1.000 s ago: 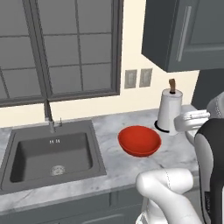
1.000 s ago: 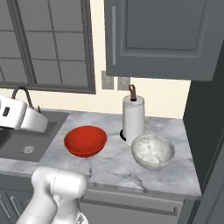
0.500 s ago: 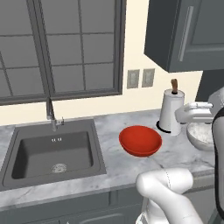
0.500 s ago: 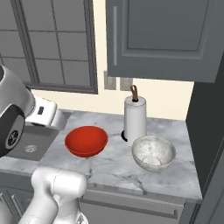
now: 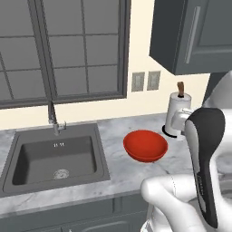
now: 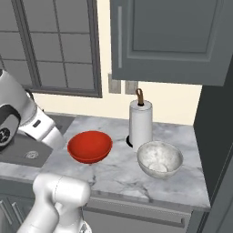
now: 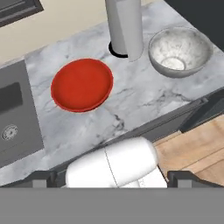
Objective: Open the cabinet. Pick the bowls from the counter and place them in the cabinet. Then close the cabinet.
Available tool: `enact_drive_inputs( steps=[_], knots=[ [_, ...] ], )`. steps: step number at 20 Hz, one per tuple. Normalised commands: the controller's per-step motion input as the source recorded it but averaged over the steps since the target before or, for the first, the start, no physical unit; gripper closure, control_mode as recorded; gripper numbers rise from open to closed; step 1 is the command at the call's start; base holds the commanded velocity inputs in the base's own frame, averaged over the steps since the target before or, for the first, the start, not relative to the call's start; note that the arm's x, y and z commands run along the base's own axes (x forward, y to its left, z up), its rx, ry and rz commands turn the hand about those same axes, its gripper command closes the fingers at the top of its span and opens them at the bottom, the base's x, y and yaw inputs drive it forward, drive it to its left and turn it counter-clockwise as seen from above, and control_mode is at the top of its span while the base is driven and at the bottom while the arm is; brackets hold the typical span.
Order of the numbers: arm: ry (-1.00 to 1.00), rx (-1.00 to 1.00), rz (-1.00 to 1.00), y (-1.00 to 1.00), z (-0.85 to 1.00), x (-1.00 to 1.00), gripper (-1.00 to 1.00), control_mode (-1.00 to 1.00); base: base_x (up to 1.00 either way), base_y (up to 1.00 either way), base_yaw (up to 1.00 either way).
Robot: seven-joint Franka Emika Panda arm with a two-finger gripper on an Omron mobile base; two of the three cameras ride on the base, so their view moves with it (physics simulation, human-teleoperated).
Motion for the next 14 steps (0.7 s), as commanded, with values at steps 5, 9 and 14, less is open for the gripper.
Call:
enact_drive_inputs(
  steps=[5,9,14],
  knots=[
    [0.16,0.3,-0.31,-0.32,-0.24,0.0,-1.0,-1.0,0.0,0.0,0.0],
    [0.01,0.23,-0.01,-0.39,-0.71,0.04,-1.0,-1.0,0.0,0.0,0.0],
    [-0.01,0.0,0.0,-0.23,-0.57,0.23,-1.0,-1.0,0.0,0.0,0.0]
  ],
)
